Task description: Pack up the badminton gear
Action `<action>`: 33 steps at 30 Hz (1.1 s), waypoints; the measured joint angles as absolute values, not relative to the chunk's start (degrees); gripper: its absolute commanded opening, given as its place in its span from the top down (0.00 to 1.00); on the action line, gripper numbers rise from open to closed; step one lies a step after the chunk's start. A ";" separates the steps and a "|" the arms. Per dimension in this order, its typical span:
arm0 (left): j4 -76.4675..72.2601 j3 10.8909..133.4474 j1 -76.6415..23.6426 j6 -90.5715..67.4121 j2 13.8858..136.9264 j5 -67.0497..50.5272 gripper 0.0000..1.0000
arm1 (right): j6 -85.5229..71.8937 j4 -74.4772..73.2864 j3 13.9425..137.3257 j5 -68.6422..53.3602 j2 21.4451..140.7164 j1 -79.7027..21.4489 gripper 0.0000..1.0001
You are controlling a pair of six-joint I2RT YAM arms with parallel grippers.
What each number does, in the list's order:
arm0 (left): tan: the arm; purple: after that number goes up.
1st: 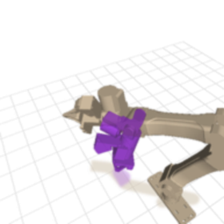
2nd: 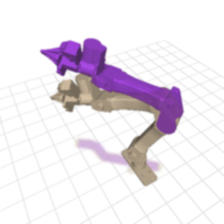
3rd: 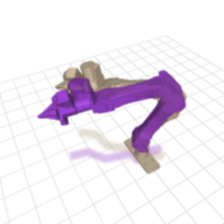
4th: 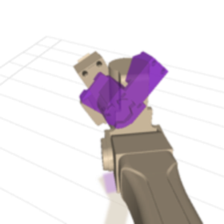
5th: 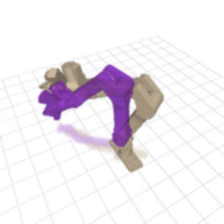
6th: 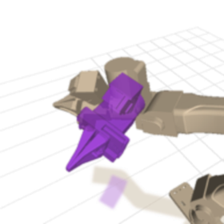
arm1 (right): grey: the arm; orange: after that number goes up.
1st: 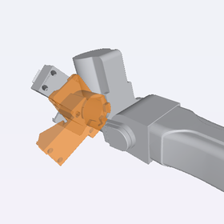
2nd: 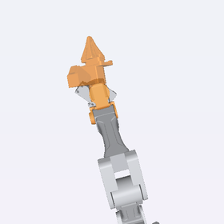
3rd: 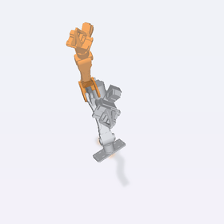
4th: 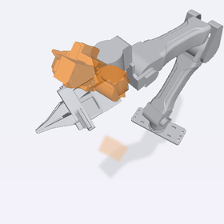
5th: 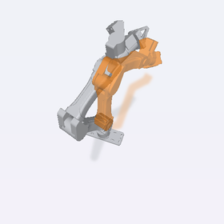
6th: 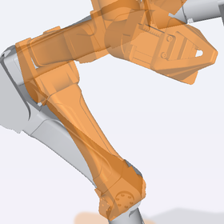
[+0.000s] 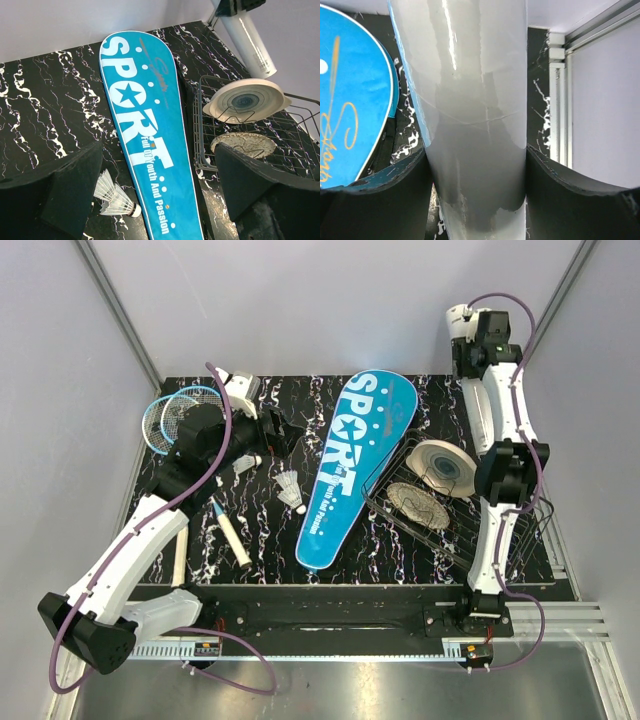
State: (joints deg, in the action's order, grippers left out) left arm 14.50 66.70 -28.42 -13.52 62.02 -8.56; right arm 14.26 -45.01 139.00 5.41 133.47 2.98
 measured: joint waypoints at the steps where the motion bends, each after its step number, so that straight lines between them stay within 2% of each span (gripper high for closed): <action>1: 14.50 66.70 -28.42 -13.52 62.02 -8.56 0.03 | 14.26 -44.60 138.63 5.63 132.14 2.92 0.73; 12: 14.50 66.70 -28.40 -14.68 62.00 -7.03 0.03 | 15.11 -38.72 125.14 8.75 118.69 -3.11 0.72; 20: 14.90 66.67 -23.31 -19.68 60.49 -3.20 0.03 | 23.38 -27.53 107.02 4.27 101.03 -14.13 0.70; 25: 13.28 66.02 -19.33 -23.99 59.44 -5.91 0.05 | 26.83 -23.59 104.75 1.52 94.24 -23.29 0.69; 27: 12.84 65.98 -18.98 -24.99 59.18 -7.73 0.06 | 27.00 -23.29 104.62 -0.84 91.81 -25.96 0.67; 28: 12.75 66.00 -18.83 -25.54 58.96 -8.56 0.13 | 26.57 -23.38 104.47 -2.90 90.45 -26.72 0.67; 33: 19.94 72.20 -17.58 -28.99 57.45 -10.26 0.11 | 18.06 -22.11 100.95 -17.39 83.66 -26.89 0.67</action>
